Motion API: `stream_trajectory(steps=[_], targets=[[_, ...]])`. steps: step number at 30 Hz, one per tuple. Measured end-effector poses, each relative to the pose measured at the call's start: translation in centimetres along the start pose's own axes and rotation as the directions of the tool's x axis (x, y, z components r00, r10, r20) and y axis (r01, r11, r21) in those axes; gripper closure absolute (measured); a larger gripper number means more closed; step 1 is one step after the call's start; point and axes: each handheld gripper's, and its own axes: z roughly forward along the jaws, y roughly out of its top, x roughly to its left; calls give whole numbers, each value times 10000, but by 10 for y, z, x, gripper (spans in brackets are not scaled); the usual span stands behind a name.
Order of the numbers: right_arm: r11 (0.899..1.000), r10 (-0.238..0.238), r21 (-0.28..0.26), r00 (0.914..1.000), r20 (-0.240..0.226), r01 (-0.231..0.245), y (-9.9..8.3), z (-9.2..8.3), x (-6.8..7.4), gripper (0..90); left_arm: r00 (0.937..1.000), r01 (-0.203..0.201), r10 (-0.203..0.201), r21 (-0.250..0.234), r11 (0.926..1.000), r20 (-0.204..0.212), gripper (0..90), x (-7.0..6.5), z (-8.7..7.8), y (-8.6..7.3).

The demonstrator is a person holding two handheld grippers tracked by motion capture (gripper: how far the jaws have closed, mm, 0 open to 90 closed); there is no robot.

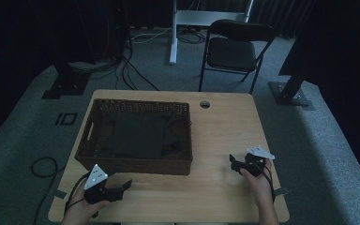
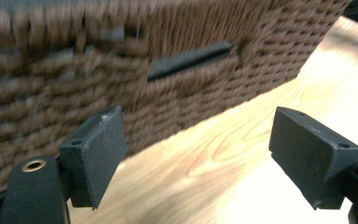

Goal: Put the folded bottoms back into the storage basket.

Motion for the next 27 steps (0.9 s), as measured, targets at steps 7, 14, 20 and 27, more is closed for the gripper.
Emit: stream_trajectory(steps=[7, 14, 20, 27], targets=[[9993, 145, 329, 9995, 272, -154, -8, 0, -12, 136, 9996, 246, -239, 526, 9983, -154, 189, 10, 4, -13], [9965, 324, 760, 9984, 453, -358, -15, 3, -19, 137, 9979, 436, -383, 1027, 9938, -525, 189, 17, 8, -22], [9934, 572, 962, 9966, 587, -627, -22, 7, -23, 141, 9963, 507, -401, 1422, 9885, -765, 189, 22, 12, -30], [9886, 447, 1403, 9966, 687, -540, -25, 8, -26, 139, 9930, 370, -144, 1931, 9805, -1170, 189, 24, 15, -33]])
